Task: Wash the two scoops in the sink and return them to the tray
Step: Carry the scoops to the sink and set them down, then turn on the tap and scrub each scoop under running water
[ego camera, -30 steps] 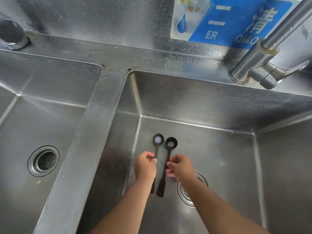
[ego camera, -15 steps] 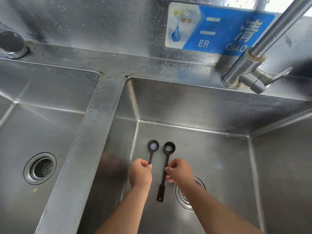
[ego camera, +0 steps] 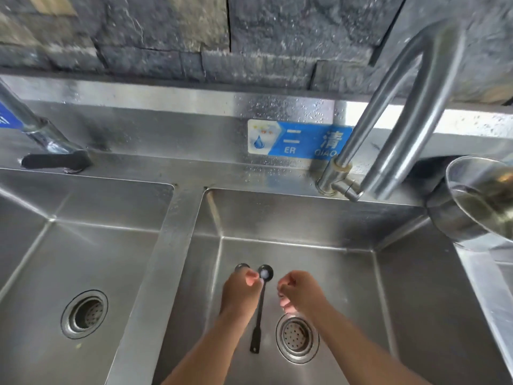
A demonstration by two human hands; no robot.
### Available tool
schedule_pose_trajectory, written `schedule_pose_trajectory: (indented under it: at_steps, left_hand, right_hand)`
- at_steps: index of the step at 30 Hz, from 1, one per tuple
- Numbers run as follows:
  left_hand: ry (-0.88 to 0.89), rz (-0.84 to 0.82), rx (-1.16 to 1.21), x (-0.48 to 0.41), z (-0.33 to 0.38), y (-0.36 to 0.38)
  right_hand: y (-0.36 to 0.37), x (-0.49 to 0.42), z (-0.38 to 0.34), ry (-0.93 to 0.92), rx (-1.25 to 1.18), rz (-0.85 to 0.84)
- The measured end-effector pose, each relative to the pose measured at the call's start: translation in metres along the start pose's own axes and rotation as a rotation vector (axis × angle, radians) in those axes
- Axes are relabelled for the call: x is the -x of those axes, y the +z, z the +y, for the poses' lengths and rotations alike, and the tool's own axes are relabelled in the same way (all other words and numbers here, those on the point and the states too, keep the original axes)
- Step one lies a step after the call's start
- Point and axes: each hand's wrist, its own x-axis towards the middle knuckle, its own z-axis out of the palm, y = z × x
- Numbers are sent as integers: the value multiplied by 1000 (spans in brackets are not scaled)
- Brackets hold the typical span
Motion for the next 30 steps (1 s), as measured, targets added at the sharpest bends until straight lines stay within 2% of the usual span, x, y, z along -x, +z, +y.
schedule_pose_trajectory:
  at_steps: [7, 12, 16, 22, 27, 30]
  left_hand:
    - [411, 36, -99, 15, 122, -39]
    - [632, 119, -234, 15, 165, -48]
    - [619, 129, -265, 4, 164, -43]
    - [511, 146, -383, -24, 142, -30]
    - [583, 162, -512, -34, 121, -25]
    - [595, 186, -508, -34, 118, -21]
  right_hand:
    - [-95, 47, -63, -217, -38, 183]
    - [-150, 55, -86, -277, 10, 462]
    - [-166, 52, -101, -383, 9, 530]
    - [-165, 30, -115, -415, 128, 443]
    - [-160, 21, -115, -498, 206, 540]
    - [-158, 21, -114, -514, 224, 573]
